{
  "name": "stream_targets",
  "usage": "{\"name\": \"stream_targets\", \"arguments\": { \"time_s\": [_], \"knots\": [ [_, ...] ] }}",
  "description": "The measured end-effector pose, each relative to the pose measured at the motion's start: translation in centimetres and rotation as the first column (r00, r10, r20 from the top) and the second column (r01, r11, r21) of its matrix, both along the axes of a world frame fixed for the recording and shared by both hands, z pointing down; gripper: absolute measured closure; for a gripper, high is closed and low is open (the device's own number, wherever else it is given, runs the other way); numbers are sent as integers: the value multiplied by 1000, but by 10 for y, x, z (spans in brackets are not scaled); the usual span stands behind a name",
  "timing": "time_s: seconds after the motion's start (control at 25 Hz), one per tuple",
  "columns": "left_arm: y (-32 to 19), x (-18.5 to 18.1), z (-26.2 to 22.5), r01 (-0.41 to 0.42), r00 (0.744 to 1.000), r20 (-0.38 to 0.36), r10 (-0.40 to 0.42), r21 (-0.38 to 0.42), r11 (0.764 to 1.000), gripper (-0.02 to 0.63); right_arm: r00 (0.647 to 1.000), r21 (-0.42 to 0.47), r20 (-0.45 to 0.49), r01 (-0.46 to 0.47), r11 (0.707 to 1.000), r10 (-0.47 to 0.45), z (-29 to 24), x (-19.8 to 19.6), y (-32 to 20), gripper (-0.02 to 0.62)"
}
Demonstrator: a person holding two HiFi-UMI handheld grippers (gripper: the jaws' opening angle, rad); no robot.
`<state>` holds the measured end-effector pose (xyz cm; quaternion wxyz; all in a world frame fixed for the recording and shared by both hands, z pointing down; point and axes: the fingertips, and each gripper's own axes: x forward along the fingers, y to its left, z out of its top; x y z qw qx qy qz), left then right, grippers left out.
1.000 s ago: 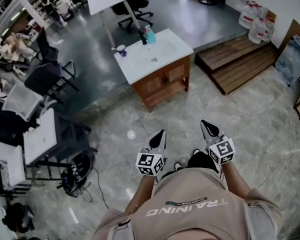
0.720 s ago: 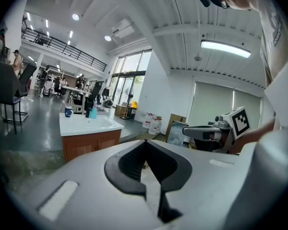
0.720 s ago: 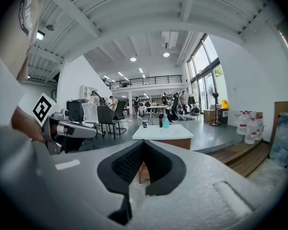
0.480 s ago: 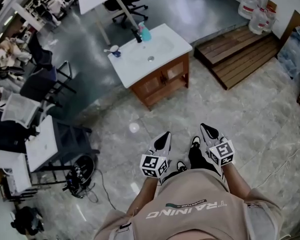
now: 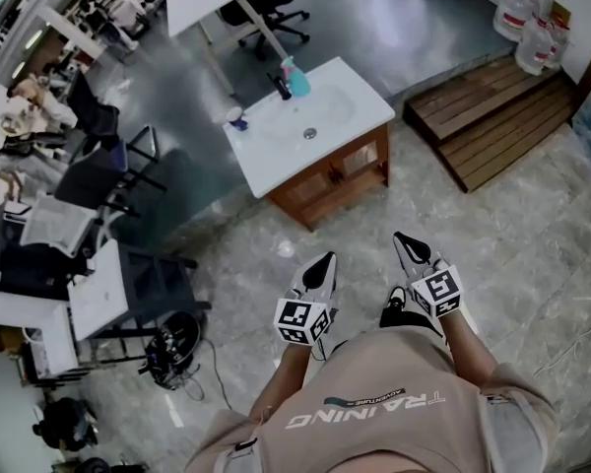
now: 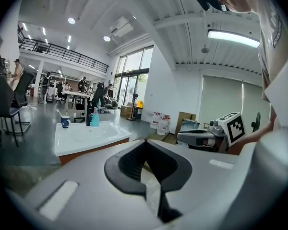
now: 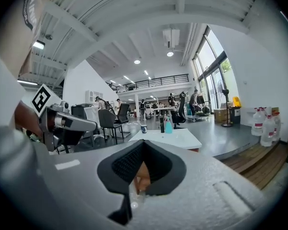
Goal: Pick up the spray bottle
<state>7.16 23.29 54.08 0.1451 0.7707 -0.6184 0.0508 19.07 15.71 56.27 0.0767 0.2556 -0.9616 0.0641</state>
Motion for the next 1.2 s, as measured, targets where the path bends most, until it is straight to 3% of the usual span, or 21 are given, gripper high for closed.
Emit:
{"name": "stream_targets", "arguments": {
  "time_s": [0.28,0.48,0.84,1.0,1.2],
  "knots": [
    [-47,-5,-4,63,998,-33,-62,32,997,592,997,27,-2,78,997,-78,6,-15,-54,594],
    [-56,-17,6,113,993,-39,-113,-6,994,592,995,4,10,97,995,-97,4,-17,-67,594],
    [-82,-32,22,125,990,-54,-127,-41,991,592,991,-45,-27,131,990,-132,28,-35,-87,594],
    [-101,-48,27,122,988,-85,-126,-43,992,592,993,-37,-46,105,994,-106,24,-43,-107,594],
    [-147,-76,6,98,989,-112,-96,15,995,592,997,-4,-50,52,999,-52,8,-59,-145,594]
  ]
}}
